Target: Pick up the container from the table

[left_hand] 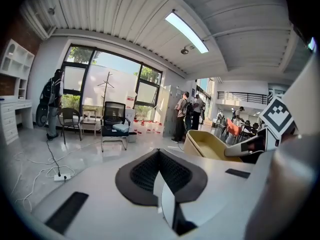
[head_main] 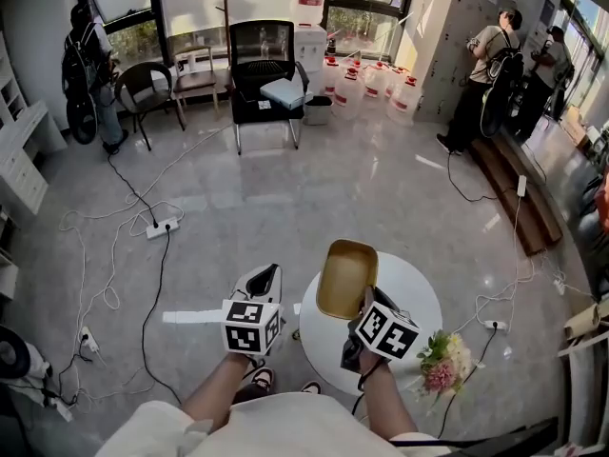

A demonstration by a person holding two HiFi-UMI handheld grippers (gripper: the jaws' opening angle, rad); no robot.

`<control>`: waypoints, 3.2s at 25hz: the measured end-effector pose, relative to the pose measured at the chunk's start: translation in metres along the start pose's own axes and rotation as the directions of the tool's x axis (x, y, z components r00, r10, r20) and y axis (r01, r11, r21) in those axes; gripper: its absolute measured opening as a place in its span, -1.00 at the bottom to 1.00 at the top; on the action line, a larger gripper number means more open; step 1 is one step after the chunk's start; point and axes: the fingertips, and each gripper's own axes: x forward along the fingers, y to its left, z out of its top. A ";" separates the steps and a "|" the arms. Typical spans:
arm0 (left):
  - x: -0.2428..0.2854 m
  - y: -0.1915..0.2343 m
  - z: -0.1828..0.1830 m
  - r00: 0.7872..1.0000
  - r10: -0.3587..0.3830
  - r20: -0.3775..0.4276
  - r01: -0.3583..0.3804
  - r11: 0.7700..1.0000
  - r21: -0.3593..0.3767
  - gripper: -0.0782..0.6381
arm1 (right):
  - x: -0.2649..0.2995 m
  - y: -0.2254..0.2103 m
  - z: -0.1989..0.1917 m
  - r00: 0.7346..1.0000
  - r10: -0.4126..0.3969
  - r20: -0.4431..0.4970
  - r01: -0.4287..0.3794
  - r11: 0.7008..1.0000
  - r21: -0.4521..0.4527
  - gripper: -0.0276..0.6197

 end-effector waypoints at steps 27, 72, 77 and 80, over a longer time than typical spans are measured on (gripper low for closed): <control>-0.089 0.106 0.005 0.951 0.301 0.065 -0.295 0.951 -0.093 -0.73 | 0.039 0.127 -0.036 0.962 0.230 -0.145 -0.247 0.963 -0.109 -0.77; -0.140 0.252 0.014 0.921 0.382 0.080 -0.375 0.923 -0.091 -0.73 | 0.070 0.284 -0.061 0.939 0.293 -0.183 -0.326 0.925 -0.195 -0.77; -0.131 0.234 0.022 0.922 0.374 0.104 -0.365 0.926 -0.091 -0.73 | 0.068 0.271 -0.051 0.937 0.305 -0.172 -0.335 0.923 -0.187 -0.77; -0.131 0.228 0.017 0.920 0.381 0.092 -0.373 0.923 -0.094 -0.73 | 0.069 0.266 -0.054 0.932 0.309 -0.189 -0.341 0.924 -0.170 -0.77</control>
